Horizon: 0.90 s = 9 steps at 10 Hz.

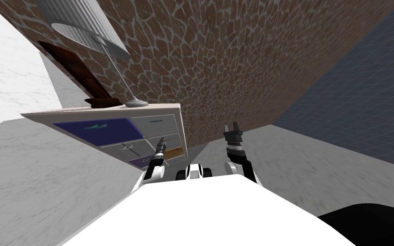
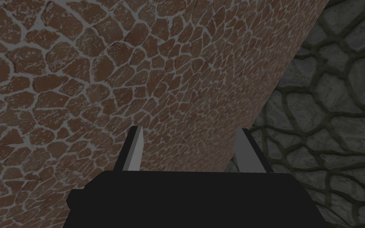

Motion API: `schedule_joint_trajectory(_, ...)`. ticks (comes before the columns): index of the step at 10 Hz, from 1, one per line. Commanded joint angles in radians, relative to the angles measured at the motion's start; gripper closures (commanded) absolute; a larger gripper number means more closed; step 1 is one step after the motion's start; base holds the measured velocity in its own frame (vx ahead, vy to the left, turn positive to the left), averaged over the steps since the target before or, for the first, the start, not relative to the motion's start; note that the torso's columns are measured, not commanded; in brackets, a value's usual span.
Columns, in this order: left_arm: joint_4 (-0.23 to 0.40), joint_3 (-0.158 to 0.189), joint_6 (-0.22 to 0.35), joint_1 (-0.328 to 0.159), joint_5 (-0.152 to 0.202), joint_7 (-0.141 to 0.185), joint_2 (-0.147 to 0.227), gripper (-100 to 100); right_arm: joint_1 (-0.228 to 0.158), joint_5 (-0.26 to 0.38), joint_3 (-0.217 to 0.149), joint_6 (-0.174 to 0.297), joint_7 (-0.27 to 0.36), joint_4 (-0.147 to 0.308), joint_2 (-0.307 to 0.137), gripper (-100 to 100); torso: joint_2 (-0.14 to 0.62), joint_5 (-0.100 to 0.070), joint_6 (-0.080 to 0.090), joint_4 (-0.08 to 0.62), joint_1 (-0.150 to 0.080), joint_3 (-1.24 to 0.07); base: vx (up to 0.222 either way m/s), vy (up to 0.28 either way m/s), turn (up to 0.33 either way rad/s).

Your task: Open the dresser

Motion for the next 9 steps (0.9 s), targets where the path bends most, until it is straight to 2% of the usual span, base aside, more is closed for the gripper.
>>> schedule_joint_trajectory(1,-0.011,0.002,0.011,0.002,0.001,-0.001,-0.061,-100,0.000,0.000,0.000,0.000,0.000,0.000,0.000,0,0.000,0.000,0.000,0.000,-0.001,0.000,0.002,-0.008,0.011)
schedule_joint_trajectory(2,-0.012,0.001,0.011,0.002,0.001,-0.001,-0.048,-100,0.000,0.000,0.000,0.000,0.000,0.000,0.000,0,0.000,-0.001,0.000,0.000,-0.002,0.000,0.000,0.000,0.000)
schedule_joint_trajectory(3,-0.038,0.005,0.040,0.000,0.002,-0.001,-0.049,-100,0.000,0.000,0.000,0.000,0.000,0.000,0.000,0,0.000,-0.001,0.000,0.000,-0.002,0.000,0.066,0.017,-0.023)
schedule_joint_trajectory(4,-0.024,0.003,0.022,0.002,0.001,-0.001,-0.050,-100,0.000,0.000,0.000,0.000,0.000,0.000,0.000,0,-0.004,0.000,0.000,-0.001,-0.001,-0.002,0.043,0.012,-0.007)
schedule_joint_trajectory(5,-0.026,0.003,0.026,0.002,0.001,-0.001,-0.050,100,0.000,0.000,0.000,0.000,0.000,0.000,0.000,0,-0.002,0.000,0.000,-0.001,-0.002,-0.001,0.006,0.002,0.002)
schedule_joint_trajectory(7,-0.045,-0.002,0.030,0.014,0.001,0.001,-0.050,100,0.000,0.000,0.000,0.000,0.000,0.000,0.000,0,0.007,-0.002,0.000,0.002,-0.005,0.004,-0.113,-0.034,0.011)
schedule_joint_trajectory(9,-0.064,-0.008,0.036,0.027,0.000,0.003,-0.049,100,0.000,0.000,0.000,0.000,0.000,0.000,0.000,0,0.008,-0.002,0.000,0.003,-0.006,0.005,-0.196,-0.045,0.006)
